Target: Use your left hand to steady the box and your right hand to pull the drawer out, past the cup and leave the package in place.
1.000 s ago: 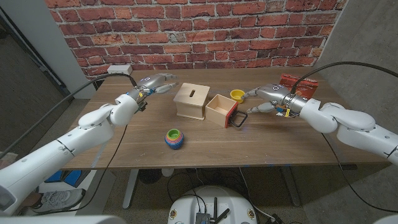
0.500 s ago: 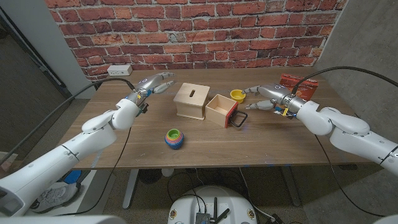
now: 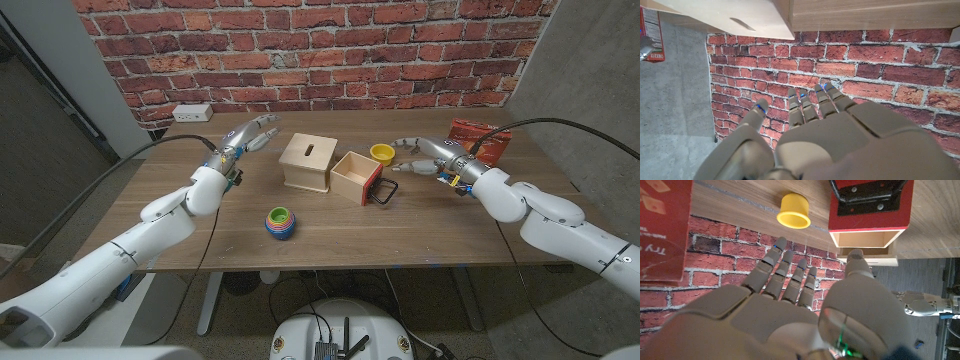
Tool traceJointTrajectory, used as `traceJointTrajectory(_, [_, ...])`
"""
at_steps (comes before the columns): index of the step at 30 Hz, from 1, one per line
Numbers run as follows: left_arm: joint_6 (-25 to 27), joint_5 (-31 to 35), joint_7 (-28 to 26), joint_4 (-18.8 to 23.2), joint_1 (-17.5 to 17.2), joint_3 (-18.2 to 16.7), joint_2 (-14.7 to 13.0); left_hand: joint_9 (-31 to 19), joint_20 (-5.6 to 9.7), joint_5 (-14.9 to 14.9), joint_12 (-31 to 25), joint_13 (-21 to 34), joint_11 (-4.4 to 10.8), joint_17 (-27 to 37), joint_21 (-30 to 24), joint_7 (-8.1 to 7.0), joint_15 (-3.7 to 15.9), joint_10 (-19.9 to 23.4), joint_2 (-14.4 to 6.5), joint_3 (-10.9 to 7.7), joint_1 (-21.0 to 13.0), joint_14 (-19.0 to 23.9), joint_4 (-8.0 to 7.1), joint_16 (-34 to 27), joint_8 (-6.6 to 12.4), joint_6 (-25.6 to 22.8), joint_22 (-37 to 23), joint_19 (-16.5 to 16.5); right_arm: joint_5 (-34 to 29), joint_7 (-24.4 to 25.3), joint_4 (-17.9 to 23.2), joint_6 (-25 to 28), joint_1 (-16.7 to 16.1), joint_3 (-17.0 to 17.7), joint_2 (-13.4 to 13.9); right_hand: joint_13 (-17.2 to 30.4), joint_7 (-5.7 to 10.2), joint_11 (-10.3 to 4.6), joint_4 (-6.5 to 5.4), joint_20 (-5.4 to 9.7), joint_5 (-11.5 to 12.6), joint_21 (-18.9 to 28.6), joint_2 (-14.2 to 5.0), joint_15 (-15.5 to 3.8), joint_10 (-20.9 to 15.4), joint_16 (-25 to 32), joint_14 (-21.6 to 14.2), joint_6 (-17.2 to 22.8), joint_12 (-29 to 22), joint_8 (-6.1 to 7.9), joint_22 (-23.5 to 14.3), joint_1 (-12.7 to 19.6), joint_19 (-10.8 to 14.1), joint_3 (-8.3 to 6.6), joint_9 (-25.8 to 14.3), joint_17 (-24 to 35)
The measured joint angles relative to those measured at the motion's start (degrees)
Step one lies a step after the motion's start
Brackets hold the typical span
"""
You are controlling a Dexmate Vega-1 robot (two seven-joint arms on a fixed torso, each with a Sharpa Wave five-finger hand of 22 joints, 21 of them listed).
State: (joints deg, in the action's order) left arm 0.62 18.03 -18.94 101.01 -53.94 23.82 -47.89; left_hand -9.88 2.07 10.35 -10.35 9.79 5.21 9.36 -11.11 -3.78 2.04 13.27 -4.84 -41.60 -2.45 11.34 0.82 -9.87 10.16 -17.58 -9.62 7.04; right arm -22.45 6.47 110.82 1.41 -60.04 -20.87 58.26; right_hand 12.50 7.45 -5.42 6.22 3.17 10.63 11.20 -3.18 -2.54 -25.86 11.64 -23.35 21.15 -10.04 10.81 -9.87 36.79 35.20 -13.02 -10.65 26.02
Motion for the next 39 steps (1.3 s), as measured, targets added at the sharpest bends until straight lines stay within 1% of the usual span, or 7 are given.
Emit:
traceJointTrajectory(4, [-1.5,-2.3,-2.5,-0.8,-0.2,-0.1,1.0,0.0,0.05,0.0,0.0,0.0,0.21,0.0,0.0,0.00,0.00,-0.2,-0.3,-0.15,-0.3,0.0,0.15,0.0,0.00,0.0,0.0,0.3,1.7,0.6,0.0,0.7,-0.5,0.3,-1.5,0.0,-0.06,0.00,0.00,0.00,0.0,0.0,0.22,0.09,0.0,0.0,0.1,-0.1,-0.2,0.00,0.0,-0.2,0.0,0.00,0.0,-0.1])
traceJointTrajectory(10, [-3.4,-4.5,-3.8,-2.7,-0.2,-0.2,2.6,0.0,0.08,0.0,0.0,0.0,0.11,0.0,0.0,0.10,0.31,-0.7,-0.1,-0.04,-0.4,-0.3,0.55,0.0,0.00,0.5,0.0,0.5,4.9,1.5,-0.4,2.0,-0.6,0.3,-3.0,-0.3,-0.56,1.13,-0.34,-0.39,0.0,0.0,0.07,0.10,1.1,-0.2,1.5,-1.1,-0.2,-0.22,0.0,-1.7,-0.8,0.34,0.2,-0.4])
traceJointTrajectory(19, [-6.7,-7.8,-5.4,-5.9,0.2,-0.2,5.1,0.0,-0.03,0.0,0.0,0.0,-0.01,0.0,0.0,0.36,0.01,-0.8,-0.1,-0.45,-0.4,-0.6,0.95,0.0,0.00,0.8,0.0,1.0,10.3,3.8,-2.5,2.1,-0.6,0.4,-5.8,-0.5,-0.52,1.12,-1.00,-0.52,0.0,-0.4,-0.44,0.20,1.7,-0.4,2.9,-1.7,-0.1,-0.22,0.3,-3.5,-1.3,1.00,0.3,-0.8])
traceJointTrajectory(26, [-8.7,-10.8,-6.3,-7.7,0.0,-0.2,6.8,0.0,-0.03,0.0,0.0,0.0,-0.18,0.0,0.0,0.41,0.22,-1.0,-0.1,-0.36,-0.4,-0.8,1.34,0.0,0.01,0.8,0.0,1.0,14.6,6.4,-5.2,-0.2,-0.7,0.7,-8.3,-0.5,-0.62,1.02,-1.26,-0.40,0.0,-0.4,-0.42,0.31,2.5,-0.4,3.6,-1.8,-0.1,-0.22,0.3,-4.5,-1.4,1.27,0.3,-0.9])
traceJointTrajectory(31, [-9.8,-12.7,-6.9,-8.8,-0.5,-0.7,8.1,0.0,-0.03,0.0,0.0,0.0,-0.19,0.0,0.0,0.41,0.22,-1.6,-0.5,-0.61,-0.8,-0.8,1.58,0.0,0.01,0.8,0.0,1.0,17.8,8.1,-6.9,-2.5,-1.2,1.1,-9.9,-0.8,-0.83,1.64,-1.46,-0.30,0.0,-0.4,-0.17,0.27,3.1,-0.4,4.2,-2.0,-0.1,-0.22,0.3,-5.3,-2.0,1.47,0.3,-1.1])
traceJointTrajectory(35, [-11.0,-14.4,-7.7,-9.8,-0.7,-0.9,9.2,0.0,-0.03,0.0,0.0,0.0,-0.41,0.0,0.0,0.64,0.17,-1.8,-0.5,-0.61,-0.8,-1.3,1.58,0.0,0.01,1.1,0.0,1.0,19.9,9.1,-8.3,-4.0,-1.7,1.4,-11.2,-0.8,-1.34,1.73,-1.68,-0.38,0.0,-0.4,-0.31,0.17,3.2,-0.4,4.9,-2.1,-0.1,-0.22,0.3,-6.0,-2.3,1.69,0.3,-1.3])
traceJointTrajectory(39, [-11.9,-15.4,-8.5,-11.1,-0.8,-0.9,10.7,0.0,0.28,0.0,0.0,0.0,-0.72,0.0,0.0,0.64,0.11,-2.2,-0.5,-0.61,-0.8,-1.3,1.58,0.0,0.01,1.1,0.0,1.3,22.1,10.7,-9.4,-5.8,-2.1,1.6,-12.5,-0.9,-2.12,2.24,-1.47,-0.69,-0.3,-0.9,-0.30,0.19,4.1,-0.4,5.5,-2.9,-0.1,-0.44,0.3,-6.0,-3.6,1.92,0.3,-1.7])
